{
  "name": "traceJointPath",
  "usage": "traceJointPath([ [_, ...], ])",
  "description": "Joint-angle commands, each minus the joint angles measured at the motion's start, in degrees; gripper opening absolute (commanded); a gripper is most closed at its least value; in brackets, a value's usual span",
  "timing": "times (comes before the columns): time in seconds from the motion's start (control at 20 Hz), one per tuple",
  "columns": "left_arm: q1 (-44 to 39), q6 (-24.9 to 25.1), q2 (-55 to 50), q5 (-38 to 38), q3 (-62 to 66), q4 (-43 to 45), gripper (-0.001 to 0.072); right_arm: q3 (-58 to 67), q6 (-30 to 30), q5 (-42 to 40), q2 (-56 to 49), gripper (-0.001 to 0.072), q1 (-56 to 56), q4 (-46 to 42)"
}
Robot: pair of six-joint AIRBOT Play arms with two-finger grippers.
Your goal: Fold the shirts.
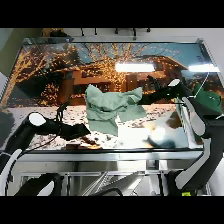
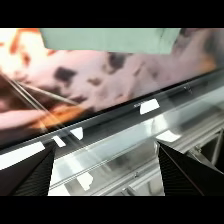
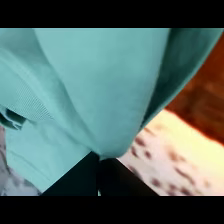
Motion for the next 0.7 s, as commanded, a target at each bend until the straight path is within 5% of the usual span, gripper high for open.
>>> traceJointPath([
  [0.0, -4.35, -2.86, 3.06, 11.43, -6.93, 0.02, 0.0683, 0.07, -0.5, 3.76, 2.43, 0.0017, -0.63, 2.25],
  [0.35, -20.98, -6.23, -15.08, 36.15, -0.9, -0.02, 0.0684, -0.28, 2.6, 10.23, 8.15, 0.0017, -3.54, 2.23],
  [0.6, -22.88, -6.67, -27.21, 32.81, 10.25, 0.22, 0.0683, -1.05, 3.61, 10.88, 8.87, 0.0017, -3.45, 2.27],
  [0.65, -22.82, -6.67, -28.35, 31.91, 11.76, 0.22, 0.063, -1.05, 3.61, 11.54, 8.92, 0.0017, -3.45, 2.25],
])
